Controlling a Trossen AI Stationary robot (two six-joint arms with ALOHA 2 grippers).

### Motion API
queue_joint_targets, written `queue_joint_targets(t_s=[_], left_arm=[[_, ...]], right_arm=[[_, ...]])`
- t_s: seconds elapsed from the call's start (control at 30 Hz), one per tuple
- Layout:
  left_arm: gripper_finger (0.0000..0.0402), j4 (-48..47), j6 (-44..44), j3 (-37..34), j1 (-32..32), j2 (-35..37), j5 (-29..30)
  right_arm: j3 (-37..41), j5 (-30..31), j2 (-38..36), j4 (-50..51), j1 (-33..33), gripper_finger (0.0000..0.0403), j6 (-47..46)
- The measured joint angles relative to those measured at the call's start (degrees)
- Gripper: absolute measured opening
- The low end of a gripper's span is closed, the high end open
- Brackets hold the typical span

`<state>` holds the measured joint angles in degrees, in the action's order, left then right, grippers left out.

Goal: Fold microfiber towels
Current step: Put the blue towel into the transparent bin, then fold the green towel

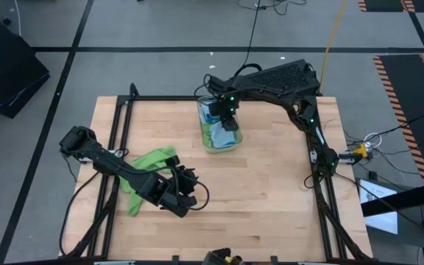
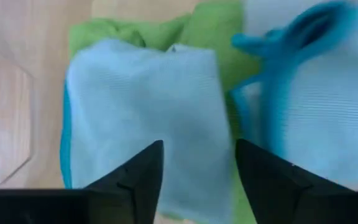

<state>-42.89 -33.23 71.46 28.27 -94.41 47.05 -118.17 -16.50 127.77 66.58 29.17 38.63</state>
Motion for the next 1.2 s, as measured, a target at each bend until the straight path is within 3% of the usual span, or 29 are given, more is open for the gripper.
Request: queue_joint_targets(t_s=[0.17, 0.27, 0.37, 0.47, 0.57, 0.67, 0.83, 1.2], left_arm=[[0.0147, -0.1, 0.0, 0.0, 0.0, 0.0, 0.0], [0.0147, -0.3, 0.0, 0.0, 0.0, 0.0, 0.0], [0.0147, -0.6, 0.2, 0.0, 0.0, 0.0, 0.0], [0.0147, -0.6, 0.4, 0.0, 0.0, 0.0, 0.0], [0.0147, -0.6, 0.9, 0.0, 0.0, 0.0, 0.0], [0.0148, -0.6, 1.0, 0.0, 0.0, 0.0, 0.0], [0.0147, -0.5, 1.4, 0.0, -0.2, 0.0, 0.3], [0.0147, -0.4, 1.5, 0.0, -0.6, 0.0, 1.9]], right_arm=[[0.0, -0.1, -5.6, -0.2, 0.1, 0.0221, 1.0], [1.2, -6.6, -8.7, -2.9, 0.8, 0.0217, -0.4], [7.5, -18.4, -11.5, -11.1, 1.4, 0.0186, -3.7], [17.9, -22.2, -13.7, -26.2, 1.4, 0.0128, -9.7], [27.4, -17.1, -15.3, -39.2, 0.2, 0.006, -14.7], [32.3, -10.4, -16.1, -42.3, -1.2, 0.0011, -14.4], [33.9, -0.7, -15.9, -41.7, -2.0, 0.0016, -14.9], [37.7, -0.1, -14.9, -47.4, -2.3, 0.0003, -16.2]])
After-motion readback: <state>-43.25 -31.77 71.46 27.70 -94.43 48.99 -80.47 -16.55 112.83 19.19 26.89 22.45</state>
